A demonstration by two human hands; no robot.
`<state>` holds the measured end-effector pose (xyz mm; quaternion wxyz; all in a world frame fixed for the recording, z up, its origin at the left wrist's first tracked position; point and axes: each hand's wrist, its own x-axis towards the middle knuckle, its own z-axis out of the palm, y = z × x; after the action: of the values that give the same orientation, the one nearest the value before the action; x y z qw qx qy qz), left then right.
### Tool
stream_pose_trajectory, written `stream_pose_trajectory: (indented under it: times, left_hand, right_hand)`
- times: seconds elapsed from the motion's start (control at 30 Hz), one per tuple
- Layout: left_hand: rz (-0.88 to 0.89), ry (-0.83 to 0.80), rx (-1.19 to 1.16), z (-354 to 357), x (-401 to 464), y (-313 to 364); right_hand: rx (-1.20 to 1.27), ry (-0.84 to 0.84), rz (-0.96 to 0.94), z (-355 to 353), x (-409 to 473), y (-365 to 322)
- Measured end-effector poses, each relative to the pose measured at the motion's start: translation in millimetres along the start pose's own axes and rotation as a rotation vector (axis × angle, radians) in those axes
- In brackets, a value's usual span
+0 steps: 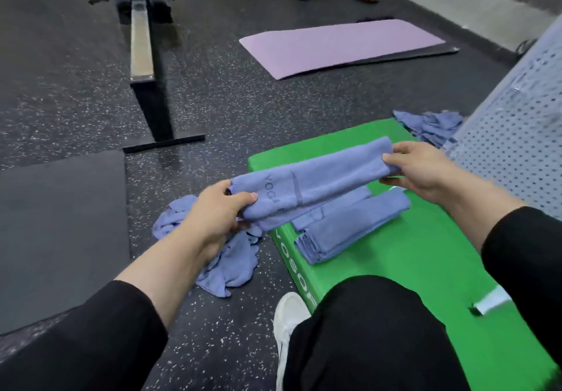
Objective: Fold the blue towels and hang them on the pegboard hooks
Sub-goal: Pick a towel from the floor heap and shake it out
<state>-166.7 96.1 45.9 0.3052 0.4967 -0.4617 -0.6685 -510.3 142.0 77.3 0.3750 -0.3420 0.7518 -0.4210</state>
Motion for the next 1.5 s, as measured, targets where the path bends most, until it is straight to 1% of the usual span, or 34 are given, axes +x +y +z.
stream_pose_trajectory:
  times: [0.1, 0.23, 0.3, 0.37, 0.5, 0.6, 0.63, 0.67, 0.7, 0.73, 0.77, 0.8, 0.83, 0.87, 0.9, 0.93, 0.97, 1.03, 1.13, 1.23, 1.3, 1.37, 1.5]
  left_hand:
    - [-0.064, 0.020, 0.005, 27.1, 31.9, -27.6]
    - [-0.118, 0.056, 0.006, 51.7, 79.5, -54.9]
    - [-0.143, 0.069, 0.014, 61.8, 108.2, -68.0]
    - [-0.148, 0.063, 0.071, 71.6, 138.5, -82.7]
    - [-0.158, 0.056, 0.147, 90.0, 189.1, -110.8]
    - [-0.232, 0.033, 0.186, 101.4, 219.0, -134.3]
    - [-0.251, 0.021, 0.234, 103.6, 227.6, -143.3]
    - [-0.255, 0.001, 0.332, 105.0, 235.0, -151.6]
    - [-0.234, -0.029, 0.508, 105.3, 239.6, -159.0]
    - [-0.179, -0.037, 0.738, 105.0, 241.8, -165.1]
    - [-0.074, 0.008, 0.948, 103.6, 241.1, -170.2]
    - [0.079, 0.075, 1.092, 101.8, 237.8, -172.0]
    - [0.257, 0.108, 1.181, 99.8, 234.4, -173.7]
    - [0.421, 0.096, 1.257, 98.8, 230.8, -175.7]
    - [0.536, 0.061, 1.324, 97.2, 228.7, -180.3]
    - [0.593, 0.018, 1.384, 95.6, 227.0, -185.3]
    - [0.608, -0.019, 1.430, 93.4, 225.6, -190.2]
    - [0.618, -0.045, 1.473, 88.6, 225.5, -198.0]
    - [0.685, 0.010, 1.452, 84.6, 227.3, -204.3]
    - [0.768, 0.083, 1.441, 84.6, 230.1, -204.5]
    - [0.806, 0.099, 1.393, 85.7, 228.6, -201.1]
    - [0.870, 0.072, 1.317, 86.8, 225.7, -197.5]
    - [0.977, -0.088, 1.192, 88.3, 221.7, -200.3]
  right_hand:
    - [-0.074, 0.044, 0.051, -15.8, 36.4, 36.4]
    - [-0.183, 0.081, 0.073, -15.2, 93.6, 68.7]
    - [-0.305, 0.080, 0.070, -13.0, 120.9, 80.4]
    - [-0.455, 0.086, 0.077, -11.8, 145.3, 92.0]
    - [-0.634, 0.035, 0.088, -11.9, 196.3, 129.6]
    - [-0.807, 0.000, 0.120, -8.8, 223.6, 152.7]
    - [-0.857, -0.008, 0.130, -6.7, 231.4, 159.6]
    - [-0.905, -0.023, 0.141, -4.7, 238.0, 166.4]
    - [-0.958, -0.038, 0.151, -3.3, 243.3, 174.0]
    - [-1.022, -0.053, 0.161, -2.4, 246.5, 180.4]
    - [-1.088, -0.063, 0.170, -1.6, 248.6, 185.2]
    - [-1.140, -0.071, 0.174, -1.1, 250.3, 188.1]
    - [-1.169, -0.076, 0.174, -0.9, 251.9, 189.8]
    - [-1.180, -0.085, 0.176, -1.3, 253.1, 189.5]
    - [-1.179, -0.100, 0.178, -2.1, 254.6, 189.0]
    - [-1.179, -0.115, 0.182, -2.3, 255.8, 188.1]
    - [-1.179, -0.126, 0.185, -2.0, 256.9, 187.4]
    - [-1.185, -0.141, 0.183, -0.7, 258.3, 185.9]
    - [-1.204, -0.148, 0.183, 0.9, 259.9, 187.4]
    - [-1.209, -0.107, 0.187, 2.8, 261.5, 189.3]
    - [-1.191, -0.057, 0.185, 2.1, 262.8, 190.2]
    - [-1.174, -0.006, 0.185, 0.1, 262.7, 187.6]
    - [-1.167, 0.003, 0.184, -2.3, 262.7, 180.9]
